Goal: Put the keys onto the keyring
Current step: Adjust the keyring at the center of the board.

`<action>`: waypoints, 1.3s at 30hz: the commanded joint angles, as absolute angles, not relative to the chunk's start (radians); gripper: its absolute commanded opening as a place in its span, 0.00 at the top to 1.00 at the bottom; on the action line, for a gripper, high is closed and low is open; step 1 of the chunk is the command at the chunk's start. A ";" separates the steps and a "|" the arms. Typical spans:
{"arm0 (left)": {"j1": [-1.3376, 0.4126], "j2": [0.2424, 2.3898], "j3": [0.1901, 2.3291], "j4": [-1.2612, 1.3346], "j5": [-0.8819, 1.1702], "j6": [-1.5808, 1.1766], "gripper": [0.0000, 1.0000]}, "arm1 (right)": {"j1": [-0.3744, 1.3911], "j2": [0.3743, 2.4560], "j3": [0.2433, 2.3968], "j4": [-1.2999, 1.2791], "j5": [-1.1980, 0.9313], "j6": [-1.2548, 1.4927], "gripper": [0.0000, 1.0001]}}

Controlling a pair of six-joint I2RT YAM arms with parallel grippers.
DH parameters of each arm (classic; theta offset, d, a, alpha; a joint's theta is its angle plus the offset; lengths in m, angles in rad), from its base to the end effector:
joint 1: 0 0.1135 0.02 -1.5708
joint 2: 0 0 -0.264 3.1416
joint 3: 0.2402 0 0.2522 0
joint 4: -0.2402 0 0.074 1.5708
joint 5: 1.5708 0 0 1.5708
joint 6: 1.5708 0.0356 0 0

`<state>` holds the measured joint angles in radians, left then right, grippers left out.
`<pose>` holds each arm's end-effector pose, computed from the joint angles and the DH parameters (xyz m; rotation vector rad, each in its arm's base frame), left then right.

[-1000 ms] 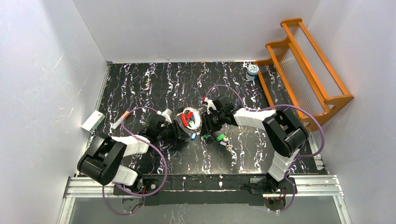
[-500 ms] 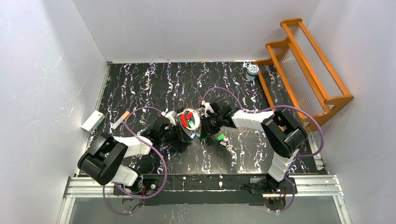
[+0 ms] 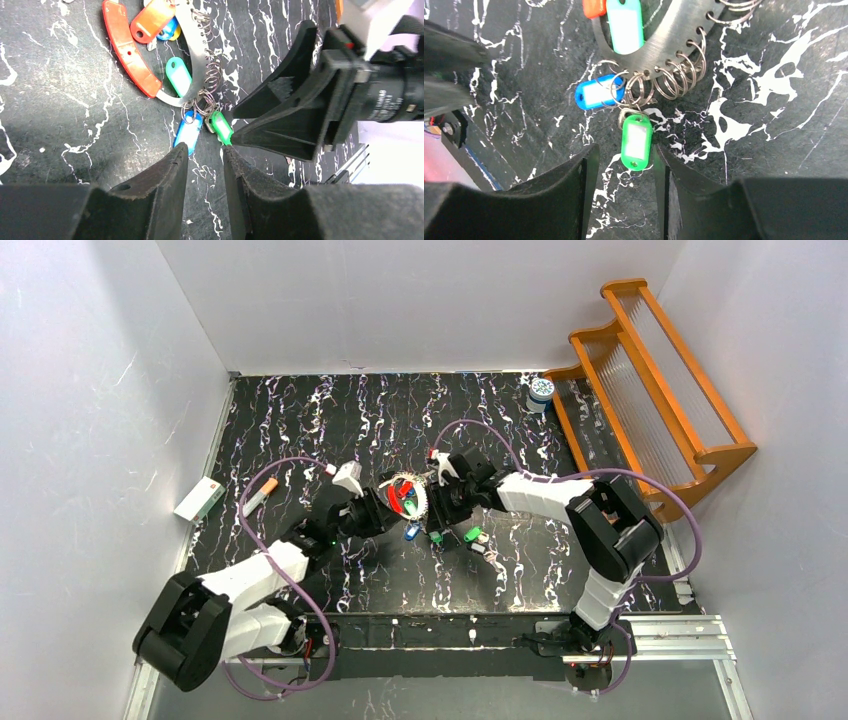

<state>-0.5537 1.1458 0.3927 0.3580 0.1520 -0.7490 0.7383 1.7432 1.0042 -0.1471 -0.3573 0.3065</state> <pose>0.1942 -0.1264 0.1882 -0.0985 2.0980 -0.9745 0.2539 0.2479 0.1698 -0.7169 2.4916 0.8650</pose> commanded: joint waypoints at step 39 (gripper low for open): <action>-0.557 1.112 0.309 0.438 0.152 -0.795 0.67 | 0.762 1.881 1.234 -0.214 -0.299 0.297 0.78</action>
<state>-0.5541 1.0962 0.3164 0.4210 0.1303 -0.7967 0.7616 1.8694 1.1919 -0.1715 -0.3382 0.2893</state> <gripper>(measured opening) 0.327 0.247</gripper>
